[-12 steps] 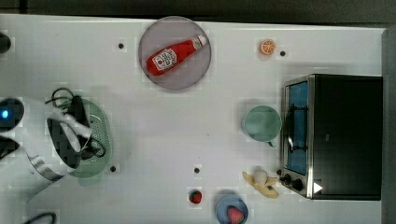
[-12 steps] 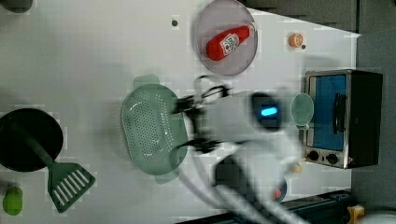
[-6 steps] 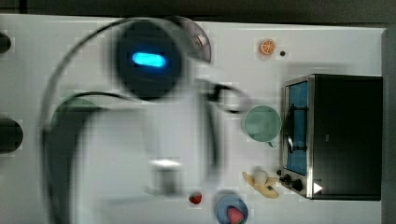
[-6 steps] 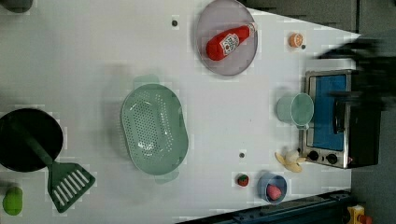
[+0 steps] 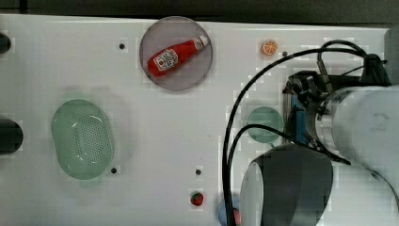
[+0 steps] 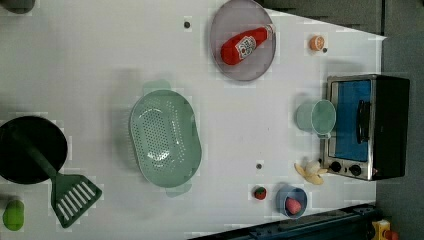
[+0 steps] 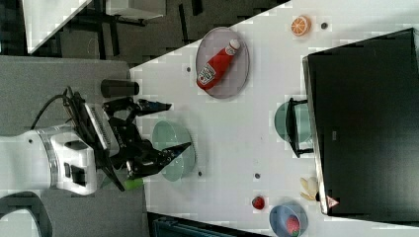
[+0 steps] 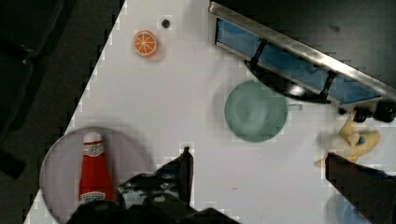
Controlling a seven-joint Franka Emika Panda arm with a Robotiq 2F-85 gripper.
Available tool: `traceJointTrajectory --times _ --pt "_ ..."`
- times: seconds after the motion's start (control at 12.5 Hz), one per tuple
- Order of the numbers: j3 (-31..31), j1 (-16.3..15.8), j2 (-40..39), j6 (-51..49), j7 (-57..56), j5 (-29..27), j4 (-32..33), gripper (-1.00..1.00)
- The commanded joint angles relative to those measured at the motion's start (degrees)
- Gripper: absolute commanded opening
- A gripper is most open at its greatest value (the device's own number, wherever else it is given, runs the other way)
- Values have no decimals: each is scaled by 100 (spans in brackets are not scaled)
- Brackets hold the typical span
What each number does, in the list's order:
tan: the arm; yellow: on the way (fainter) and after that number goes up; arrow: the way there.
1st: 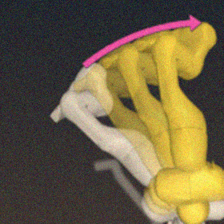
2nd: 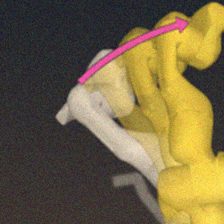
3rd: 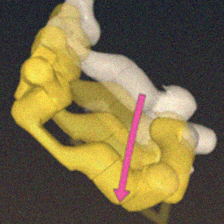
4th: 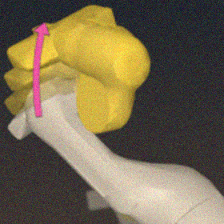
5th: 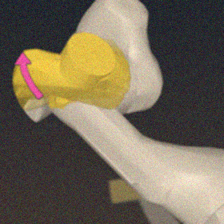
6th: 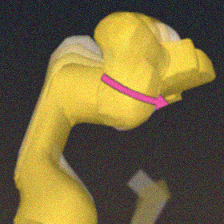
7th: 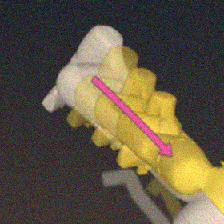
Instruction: Drag strainer right to left.
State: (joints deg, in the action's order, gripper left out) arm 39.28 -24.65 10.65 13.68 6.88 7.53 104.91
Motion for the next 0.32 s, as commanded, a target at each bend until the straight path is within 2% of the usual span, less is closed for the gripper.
traceJointTrajectory --times 0.08,0.32 --pt "-848 -562 -438 -176 -556 -49 104 100" --pt "-1113 -575 -446 -165 -556 -46 119 100"
